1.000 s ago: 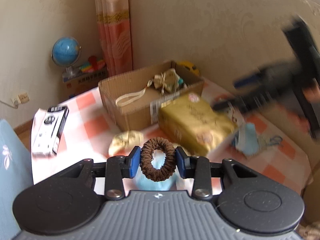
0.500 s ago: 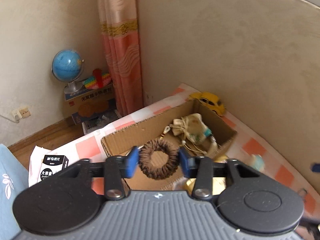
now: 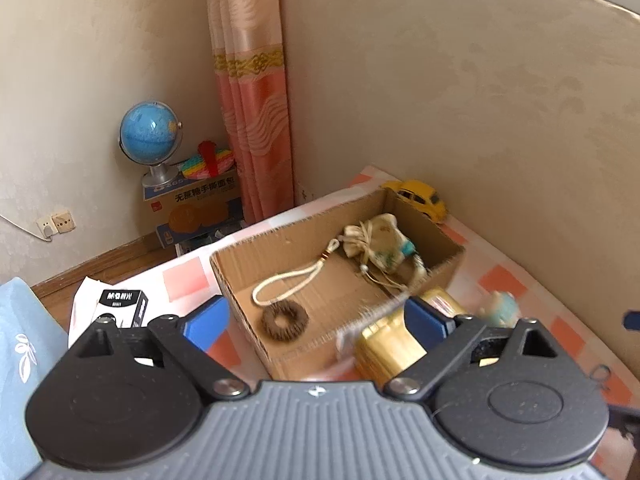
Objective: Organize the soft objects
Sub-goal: 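Carry the brown scrunchie over the cardboard box and open the left tool, then grasp the blue face mask with the right tool while the left tool grasps the white tissue cloth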
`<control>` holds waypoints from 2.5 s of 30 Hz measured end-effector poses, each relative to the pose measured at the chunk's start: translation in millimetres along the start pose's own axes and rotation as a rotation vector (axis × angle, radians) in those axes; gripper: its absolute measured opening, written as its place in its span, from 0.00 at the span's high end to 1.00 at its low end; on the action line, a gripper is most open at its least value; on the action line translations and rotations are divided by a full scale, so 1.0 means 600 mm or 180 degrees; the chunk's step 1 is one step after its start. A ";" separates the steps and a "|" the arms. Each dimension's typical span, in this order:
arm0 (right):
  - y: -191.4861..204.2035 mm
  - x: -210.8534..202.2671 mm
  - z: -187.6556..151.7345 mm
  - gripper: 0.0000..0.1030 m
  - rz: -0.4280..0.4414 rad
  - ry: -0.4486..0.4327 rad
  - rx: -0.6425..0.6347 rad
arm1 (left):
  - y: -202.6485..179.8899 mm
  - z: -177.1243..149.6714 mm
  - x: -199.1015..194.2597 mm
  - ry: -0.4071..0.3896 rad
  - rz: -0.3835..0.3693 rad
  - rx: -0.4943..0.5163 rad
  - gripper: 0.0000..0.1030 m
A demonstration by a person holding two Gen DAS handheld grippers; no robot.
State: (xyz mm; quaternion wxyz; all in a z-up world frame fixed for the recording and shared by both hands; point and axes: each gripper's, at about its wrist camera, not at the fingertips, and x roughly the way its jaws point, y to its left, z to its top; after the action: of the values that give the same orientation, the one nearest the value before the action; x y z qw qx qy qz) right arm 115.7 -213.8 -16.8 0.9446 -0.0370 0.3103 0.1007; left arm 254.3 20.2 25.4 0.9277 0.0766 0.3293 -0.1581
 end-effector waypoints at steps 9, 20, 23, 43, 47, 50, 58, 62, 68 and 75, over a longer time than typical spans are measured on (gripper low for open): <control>0.002 0.012 -0.050 0.00 -0.0067 0.0171 -0.0168 | -0.048 -0.109 -0.092 -0.0105 -0.0180 -0.0003 0.05; -0.021 0.063 -0.111 0.00 -0.0087 0.0514 -0.0040 | -0.090 -0.212 -0.099 0.0110 -0.0308 0.0064 0.05; -0.021 0.071 -0.115 0.00 -0.0077 0.0509 -0.0030 | -0.096 -0.225 -0.092 0.0121 -0.0337 0.0057 0.05; -0.013 0.087 -0.123 0.00 -0.0150 0.0425 -0.0042 | -0.121 -0.258 -0.020 0.0323 -0.0342 0.0118 0.09; -0.014 0.086 -0.125 0.00 -0.0146 0.0405 -0.0044 | -0.124 -0.257 -0.008 0.0316 -0.0290 0.0090 0.22; -0.013 0.085 -0.127 0.00 -0.0147 0.0386 -0.0044 | -0.127 -0.257 -0.005 0.0296 -0.0276 0.0075 0.32; -0.010 0.086 -0.118 0.00 -0.0130 0.0469 -0.0110 | -0.124 -0.255 -0.016 0.0309 -0.0253 -0.0050 0.57; -0.006 0.074 -0.108 0.00 -0.0006 0.0345 -0.0173 | -0.120 -0.259 -0.025 0.0325 -0.0280 -0.0151 0.57; 0.001 0.086 -0.078 0.00 0.0147 0.0202 -0.0347 | -0.119 -0.259 -0.028 0.0331 -0.0311 -0.0202 0.57; -0.002 0.127 -0.058 0.00 0.0295 0.0250 -0.0374 | -0.118 -0.257 -0.028 0.0331 -0.0353 -0.0224 0.57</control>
State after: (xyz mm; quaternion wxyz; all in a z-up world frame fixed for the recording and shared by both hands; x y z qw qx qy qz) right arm 155.6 -206.9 -90.1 0.9221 -0.0819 0.3421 0.1609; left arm 126.8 -4.2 -85.6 0.9013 0.0336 0.3862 -0.1934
